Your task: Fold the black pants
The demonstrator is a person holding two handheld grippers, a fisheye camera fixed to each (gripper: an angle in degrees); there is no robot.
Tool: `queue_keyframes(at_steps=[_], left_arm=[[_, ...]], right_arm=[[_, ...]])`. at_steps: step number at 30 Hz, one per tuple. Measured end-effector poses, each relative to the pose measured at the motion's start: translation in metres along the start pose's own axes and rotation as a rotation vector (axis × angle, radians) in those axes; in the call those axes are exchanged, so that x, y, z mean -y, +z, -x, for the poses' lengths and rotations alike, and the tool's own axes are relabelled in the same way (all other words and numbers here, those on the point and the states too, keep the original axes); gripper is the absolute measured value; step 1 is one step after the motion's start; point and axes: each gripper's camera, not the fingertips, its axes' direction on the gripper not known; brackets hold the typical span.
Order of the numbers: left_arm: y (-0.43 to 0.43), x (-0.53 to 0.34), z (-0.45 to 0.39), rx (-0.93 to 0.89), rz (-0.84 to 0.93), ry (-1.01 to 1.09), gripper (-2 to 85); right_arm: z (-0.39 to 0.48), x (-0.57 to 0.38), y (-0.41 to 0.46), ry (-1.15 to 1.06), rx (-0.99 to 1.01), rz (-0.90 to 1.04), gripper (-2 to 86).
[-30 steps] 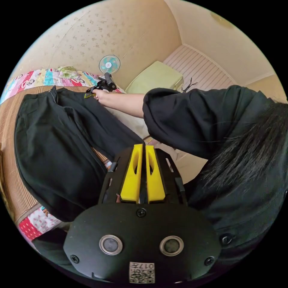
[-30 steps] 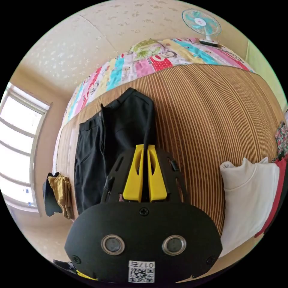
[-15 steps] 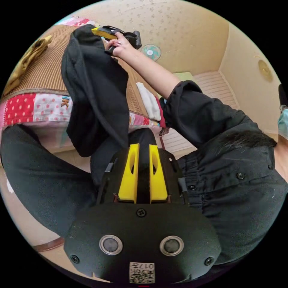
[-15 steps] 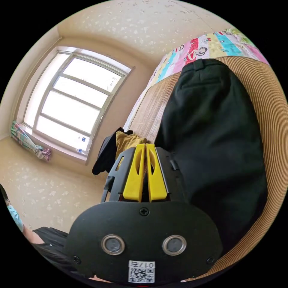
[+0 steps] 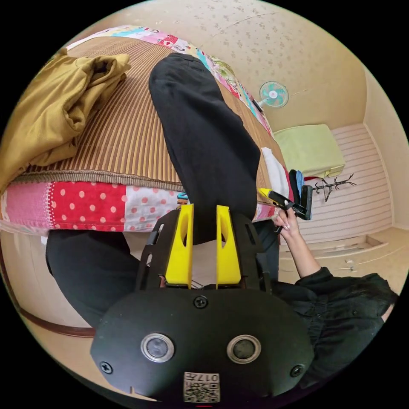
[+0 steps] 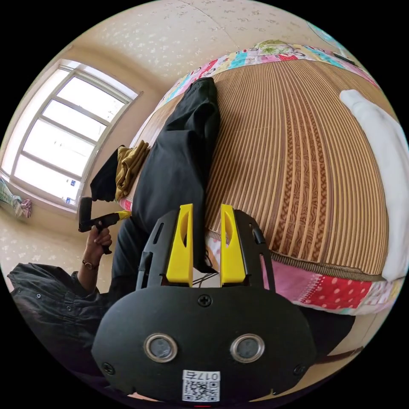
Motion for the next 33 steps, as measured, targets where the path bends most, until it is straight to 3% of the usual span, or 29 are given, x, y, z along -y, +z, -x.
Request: queue_keyframes(at_steps=[4, 8, 12, 15, 18, 21, 25, 29, 33], left_arm=[[0.016, 0.005, -0.014, 0.053, -0.033, -0.075, 8.6], [-0.001, -0.008, -0.038, 0.193, -0.103, -0.087, 1.6], [-0.026, -0.026, -0.052, 0.137, -0.175, -0.032, 0.0], [-0.031, -0.040, -0.046, 0.118, -0.192, -0.017, -0.2], [-0.009, -0.042, -0.026, 0.143, -0.059, -0.087, 0.4], [-0.011, -0.045, -0.019, 0.112, -0.069, -0.096, 2.4], [-0.035, -0.043, -0.018, 0.039, -0.214, -0.026, 7.7], [-0.038, -0.026, -0.006, 0.000, -0.258, 0.038, 12.2], [-0.025, -0.025, 0.005, -0.055, -0.194, 0.030, 13.5]], right_arm=[[0.010, -0.017, 0.009, 0.000, 0.051, -0.038, 4.7], [0.039, -0.037, -0.019, -0.074, 0.049, -0.114, 2.4], [0.066, -0.072, -0.042, -0.135, 0.047, -0.175, 2.1], [0.058, -0.089, -0.025, -0.124, -0.010, -0.086, 2.1], [0.044, -0.088, -0.008, -0.082, -0.016, 0.034, 2.3], [0.036, -0.081, -0.022, -0.042, 0.009, 0.021, 3.1], [0.023, -0.063, -0.053, -0.016, 0.115, -0.110, 6.8], [0.007, -0.035, -0.051, -0.024, 0.181, -0.086, 10.7], [0.006, -0.025, -0.040, -0.031, 0.201, 0.007, 12.0]])
